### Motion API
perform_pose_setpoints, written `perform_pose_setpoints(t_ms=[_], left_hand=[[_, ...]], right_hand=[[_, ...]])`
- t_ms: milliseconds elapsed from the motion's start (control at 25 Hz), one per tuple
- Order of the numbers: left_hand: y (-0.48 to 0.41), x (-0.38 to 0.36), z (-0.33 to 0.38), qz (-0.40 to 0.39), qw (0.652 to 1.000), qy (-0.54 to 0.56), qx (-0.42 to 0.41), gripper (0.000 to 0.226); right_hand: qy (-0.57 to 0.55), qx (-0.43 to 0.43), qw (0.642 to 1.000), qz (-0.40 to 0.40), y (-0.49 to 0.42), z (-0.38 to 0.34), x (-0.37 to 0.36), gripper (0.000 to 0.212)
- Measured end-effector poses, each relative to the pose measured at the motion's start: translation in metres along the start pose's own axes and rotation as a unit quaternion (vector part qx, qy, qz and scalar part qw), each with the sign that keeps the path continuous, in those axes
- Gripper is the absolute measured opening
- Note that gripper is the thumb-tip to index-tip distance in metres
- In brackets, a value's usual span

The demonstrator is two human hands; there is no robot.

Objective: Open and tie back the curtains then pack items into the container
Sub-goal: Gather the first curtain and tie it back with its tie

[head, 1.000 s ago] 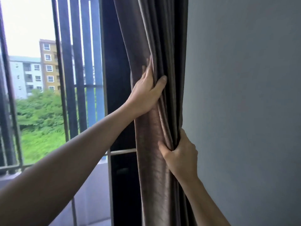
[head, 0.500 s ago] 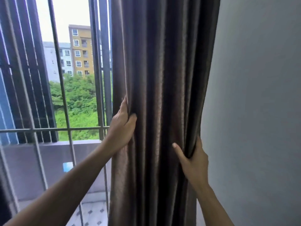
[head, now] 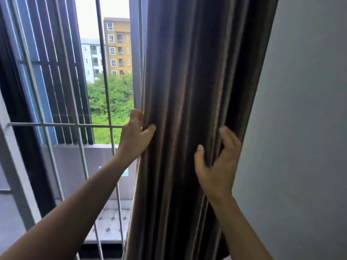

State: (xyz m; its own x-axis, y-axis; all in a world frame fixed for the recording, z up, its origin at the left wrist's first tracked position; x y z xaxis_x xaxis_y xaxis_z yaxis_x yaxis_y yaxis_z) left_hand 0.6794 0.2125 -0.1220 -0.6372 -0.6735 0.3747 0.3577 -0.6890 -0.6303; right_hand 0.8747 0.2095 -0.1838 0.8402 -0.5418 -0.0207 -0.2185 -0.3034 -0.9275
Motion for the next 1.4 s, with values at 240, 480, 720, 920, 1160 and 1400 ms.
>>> perform_pose_setpoints(t_ms=[240,480,720,920,1160,1400], left_hand=[[-0.027,0.02,0.015,-0.005,1.0,-0.027,0.014,0.023],[-0.022,0.005,-0.013,-0.14,0.989,0.017,0.055,0.048],[-0.008,-0.017,-0.023,-0.305,0.949,0.059,0.045,0.054],[0.0,-0.038,-0.011,-0.329,0.935,0.123,0.045,0.041],[0.011,-0.065,-0.001,-0.317,0.912,0.244,0.094,0.068],[0.002,-0.086,0.01,-0.277,0.959,0.041,-0.035,0.067]], right_hand=[[-0.047,-0.116,0.956,-0.266,-0.005,-0.04,-0.061,0.066],[0.051,-0.14,0.939,-0.31,0.03,-0.03,-0.097,0.065],[0.038,-0.127,0.957,-0.256,0.089,-0.005,-0.087,0.049],[0.027,-0.119,0.96,-0.251,0.115,0.015,-0.083,0.051],[0.032,-0.103,0.965,-0.237,0.118,0.027,-0.079,0.048],[0.018,-0.086,0.988,-0.128,0.11,0.028,-0.066,0.046]])
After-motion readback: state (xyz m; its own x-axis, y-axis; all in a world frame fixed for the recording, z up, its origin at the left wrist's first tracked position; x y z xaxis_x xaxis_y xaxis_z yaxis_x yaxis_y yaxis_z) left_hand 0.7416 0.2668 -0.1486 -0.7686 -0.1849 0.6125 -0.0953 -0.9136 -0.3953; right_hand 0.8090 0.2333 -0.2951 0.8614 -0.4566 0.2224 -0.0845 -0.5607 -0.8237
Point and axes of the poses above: each hand's wrist, its own y-axis away from the middle knuckle, its own x-axis out of the back of the hand, z = x × y, the point moved 2 cm from there along -y, towards the middle knuckle, and after that the axes turned 1 degree about x, right-handed, at the moved point
